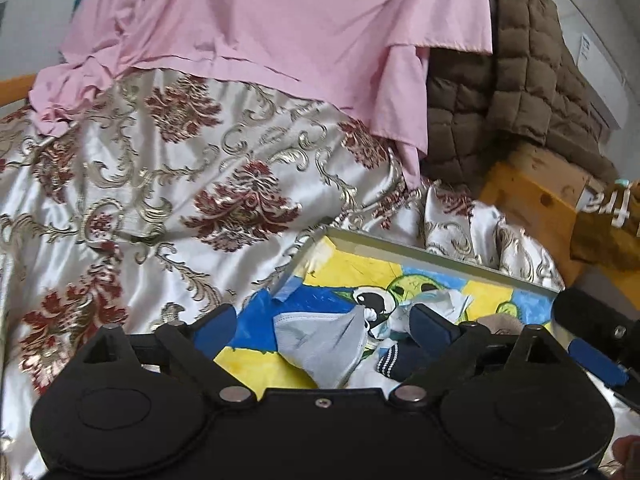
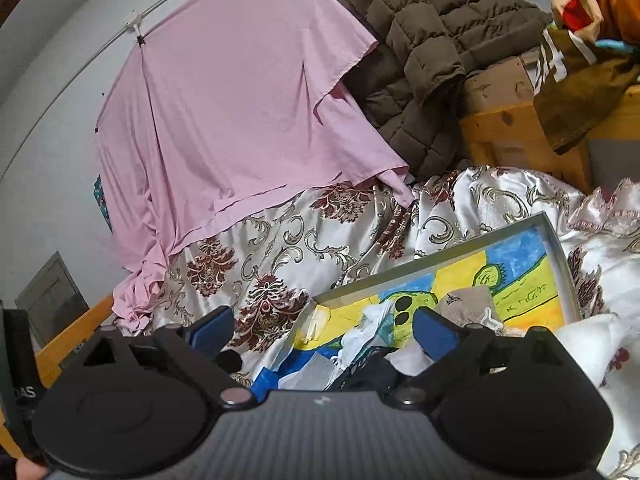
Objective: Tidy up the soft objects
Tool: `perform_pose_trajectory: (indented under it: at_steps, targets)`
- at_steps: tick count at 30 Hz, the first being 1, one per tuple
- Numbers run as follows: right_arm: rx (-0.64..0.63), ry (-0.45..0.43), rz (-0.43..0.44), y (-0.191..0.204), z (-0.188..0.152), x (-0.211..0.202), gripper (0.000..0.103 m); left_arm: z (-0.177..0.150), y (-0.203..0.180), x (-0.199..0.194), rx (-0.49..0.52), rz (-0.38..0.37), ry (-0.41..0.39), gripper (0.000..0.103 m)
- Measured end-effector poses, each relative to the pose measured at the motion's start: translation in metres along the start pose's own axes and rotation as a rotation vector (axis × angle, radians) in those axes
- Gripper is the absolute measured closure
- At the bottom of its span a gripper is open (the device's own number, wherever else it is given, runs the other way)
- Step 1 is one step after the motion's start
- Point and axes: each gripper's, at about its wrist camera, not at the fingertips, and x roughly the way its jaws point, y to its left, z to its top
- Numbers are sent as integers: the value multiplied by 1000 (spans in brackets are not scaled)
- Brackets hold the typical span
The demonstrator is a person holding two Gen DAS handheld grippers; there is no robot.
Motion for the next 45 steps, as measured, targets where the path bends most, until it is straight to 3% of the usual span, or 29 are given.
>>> perform_pose_trajectory:
  at_steps: [18, 45]
  targets:
    - [-73, 17, -85, 42, 0, -65, 0, -7, 23, -90, -61, 24, -63, 5]
    - [-205, 54, -213, 95, -57, -160, 0, -67, 38, -213, 32, 8, -116, 2]
